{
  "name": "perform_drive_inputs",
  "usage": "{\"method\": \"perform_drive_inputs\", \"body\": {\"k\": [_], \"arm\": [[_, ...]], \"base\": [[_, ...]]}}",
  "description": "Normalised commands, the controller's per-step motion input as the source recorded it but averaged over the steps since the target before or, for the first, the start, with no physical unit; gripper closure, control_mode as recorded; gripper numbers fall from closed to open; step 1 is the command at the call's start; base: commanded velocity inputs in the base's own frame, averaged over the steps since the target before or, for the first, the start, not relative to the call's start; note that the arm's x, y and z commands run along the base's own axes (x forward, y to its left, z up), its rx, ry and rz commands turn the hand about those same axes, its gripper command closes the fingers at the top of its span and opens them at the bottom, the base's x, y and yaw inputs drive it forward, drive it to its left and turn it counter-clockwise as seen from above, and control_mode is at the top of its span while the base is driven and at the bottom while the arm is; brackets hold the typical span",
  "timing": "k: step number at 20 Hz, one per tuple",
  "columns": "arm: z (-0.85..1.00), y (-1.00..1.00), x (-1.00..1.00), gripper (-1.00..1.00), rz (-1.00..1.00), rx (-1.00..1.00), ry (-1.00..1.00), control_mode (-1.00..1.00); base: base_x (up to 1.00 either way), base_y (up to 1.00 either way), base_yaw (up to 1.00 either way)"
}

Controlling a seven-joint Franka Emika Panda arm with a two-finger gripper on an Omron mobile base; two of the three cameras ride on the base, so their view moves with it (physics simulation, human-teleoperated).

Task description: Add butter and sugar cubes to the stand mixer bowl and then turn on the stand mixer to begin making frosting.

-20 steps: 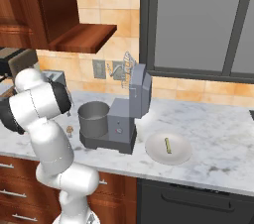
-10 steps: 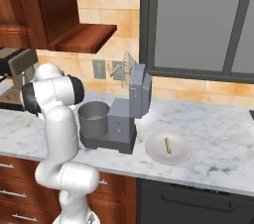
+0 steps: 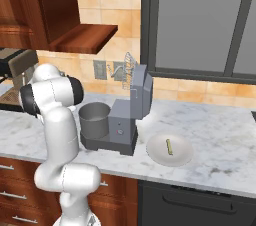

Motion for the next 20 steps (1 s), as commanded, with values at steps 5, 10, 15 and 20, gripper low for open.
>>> {"method": "perform_drive_inputs", "body": {"k": [5,10,15,20], "arm": [[-0.21,-0.15,0.00,-1.00,0.09,-0.11,0.23,-1.00],[-0.07,-0.41,-0.06,-1.00,0.11,-0.06,0.11,-1.00],[-0.05,-0.43,-0.15,-1.00,0.09,0.00,0.01,-1.00],[-0.06,-0.23,-0.15,-1.00,0.03,0.00,0.00,-1.00]], "base": [[0.00,0.00,0.00],[0.00,0.00,0.00],[0.00,0.00,0.00],[0.00,0.00,0.00]]}}
